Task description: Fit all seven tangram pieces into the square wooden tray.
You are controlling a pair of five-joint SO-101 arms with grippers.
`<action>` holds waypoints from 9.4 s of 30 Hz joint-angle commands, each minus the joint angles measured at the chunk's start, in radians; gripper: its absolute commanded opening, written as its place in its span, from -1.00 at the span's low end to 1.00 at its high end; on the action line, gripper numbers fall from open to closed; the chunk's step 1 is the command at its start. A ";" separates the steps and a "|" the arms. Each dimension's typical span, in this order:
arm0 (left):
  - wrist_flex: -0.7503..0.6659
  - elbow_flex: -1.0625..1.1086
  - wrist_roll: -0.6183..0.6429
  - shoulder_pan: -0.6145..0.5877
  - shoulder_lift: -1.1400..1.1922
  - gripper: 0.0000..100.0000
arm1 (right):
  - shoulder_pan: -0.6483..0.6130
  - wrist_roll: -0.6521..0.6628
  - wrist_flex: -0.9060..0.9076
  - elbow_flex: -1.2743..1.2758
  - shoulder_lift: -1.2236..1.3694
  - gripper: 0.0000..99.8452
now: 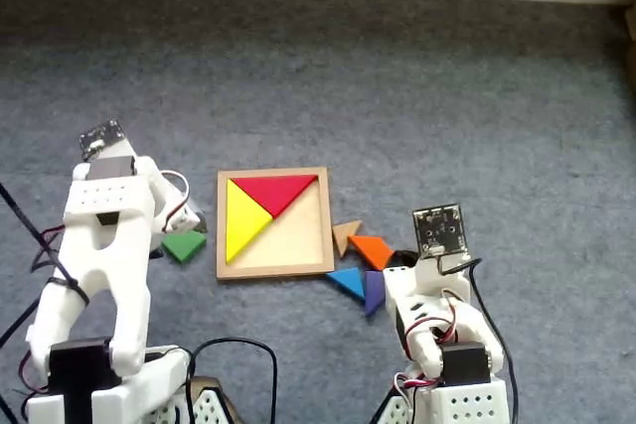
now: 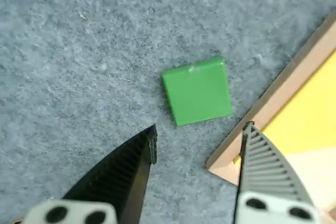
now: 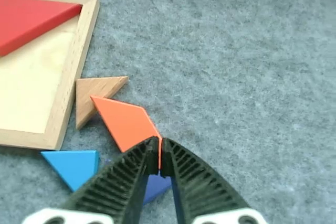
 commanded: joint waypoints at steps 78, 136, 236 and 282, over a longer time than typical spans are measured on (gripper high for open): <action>-0.009 -0.140 -0.160 -0.044 0.265 -0.47 | 0.016 -0.005 -0.007 0.136 -0.015 -0.96; 0.133 -0.214 -0.127 0.427 -0.027 -0.99 | 0.016 -0.005 -0.007 0.136 -0.015 -0.96; 0.493 -1.667 -0.494 0.472 1.030 -0.68 | 0.018 -0.005 -0.007 0.136 -0.015 -0.96; 0.137 -0.622 -0.626 0.562 0.483 -0.56 | 0.018 -0.005 -0.007 0.136 -0.015 -0.96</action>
